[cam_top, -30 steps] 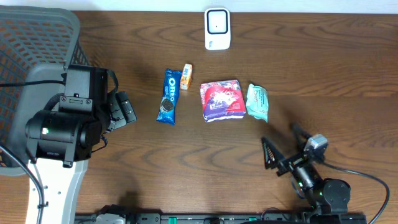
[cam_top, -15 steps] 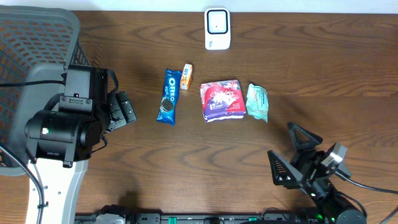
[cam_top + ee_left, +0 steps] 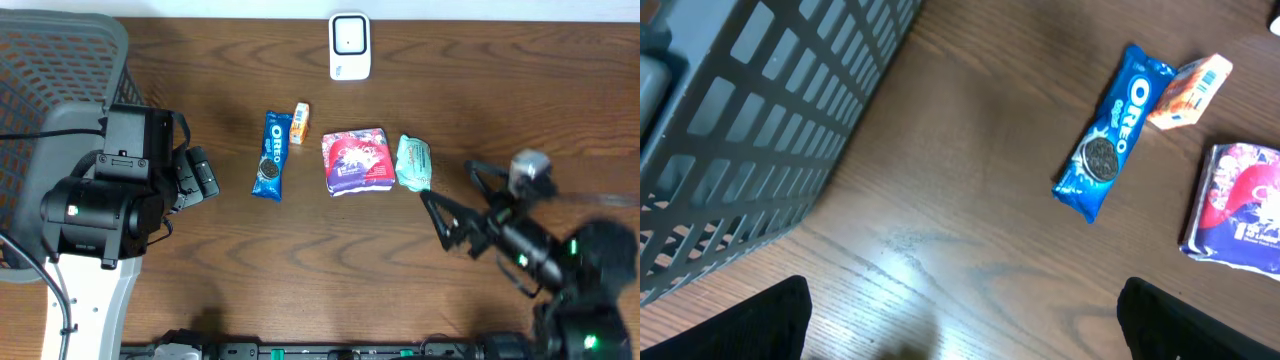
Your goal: Scan the item barcode
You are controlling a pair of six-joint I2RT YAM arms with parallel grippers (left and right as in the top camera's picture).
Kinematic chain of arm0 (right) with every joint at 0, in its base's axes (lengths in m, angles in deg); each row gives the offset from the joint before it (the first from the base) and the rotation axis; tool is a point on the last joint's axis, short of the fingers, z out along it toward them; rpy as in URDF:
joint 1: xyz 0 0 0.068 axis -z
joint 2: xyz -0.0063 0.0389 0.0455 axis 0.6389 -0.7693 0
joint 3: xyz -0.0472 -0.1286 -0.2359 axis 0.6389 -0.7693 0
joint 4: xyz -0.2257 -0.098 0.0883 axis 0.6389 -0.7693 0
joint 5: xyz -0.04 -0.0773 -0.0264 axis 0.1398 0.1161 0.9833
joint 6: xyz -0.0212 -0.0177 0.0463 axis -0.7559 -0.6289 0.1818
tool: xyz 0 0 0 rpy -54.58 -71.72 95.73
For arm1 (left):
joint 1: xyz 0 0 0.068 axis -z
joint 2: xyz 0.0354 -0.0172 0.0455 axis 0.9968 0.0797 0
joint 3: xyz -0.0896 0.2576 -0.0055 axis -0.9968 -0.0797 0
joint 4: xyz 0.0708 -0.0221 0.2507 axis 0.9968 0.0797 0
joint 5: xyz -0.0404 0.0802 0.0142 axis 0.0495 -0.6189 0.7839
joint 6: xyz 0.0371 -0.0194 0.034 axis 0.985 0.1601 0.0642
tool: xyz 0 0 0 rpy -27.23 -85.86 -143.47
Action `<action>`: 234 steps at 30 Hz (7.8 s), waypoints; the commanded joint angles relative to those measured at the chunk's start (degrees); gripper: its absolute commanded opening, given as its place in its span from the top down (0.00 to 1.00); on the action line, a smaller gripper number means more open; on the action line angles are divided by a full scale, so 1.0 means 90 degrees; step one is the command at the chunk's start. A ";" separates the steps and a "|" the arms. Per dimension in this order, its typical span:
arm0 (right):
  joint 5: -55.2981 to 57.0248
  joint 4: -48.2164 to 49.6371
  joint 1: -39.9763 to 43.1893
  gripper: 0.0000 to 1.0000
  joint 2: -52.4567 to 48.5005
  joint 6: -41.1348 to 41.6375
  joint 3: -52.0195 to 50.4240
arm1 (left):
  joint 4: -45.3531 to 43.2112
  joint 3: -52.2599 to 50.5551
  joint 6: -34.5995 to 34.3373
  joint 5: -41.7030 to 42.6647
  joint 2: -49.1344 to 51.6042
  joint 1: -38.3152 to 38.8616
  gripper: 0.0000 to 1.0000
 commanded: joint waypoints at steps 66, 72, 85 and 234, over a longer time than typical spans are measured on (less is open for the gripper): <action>0.5523 -0.3410 -0.1770 0.47 -0.8493 0.0923 0.4680 | 0.0022 0.0058 0.0039 -0.0073 0.0036 -0.0034 0.02; 0.5238 -0.3237 -0.1911 0.47 -0.8896 0.1037 0.4680 | 0.0022 0.0058 0.0039 -0.0073 0.0036 -0.0034 0.02; 0.6079 -0.3317 -0.2021 0.42 -0.9573 0.1015 0.4670 | 0.0022 0.0058 0.0039 -0.0073 0.0036 -0.0034 0.02; 0.1751 -0.6307 0.1702 0.65 -0.9666 -0.1549 0.6557 | 0.0022 0.0058 0.0039 -0.0073 0.0036 -0.0034 0.02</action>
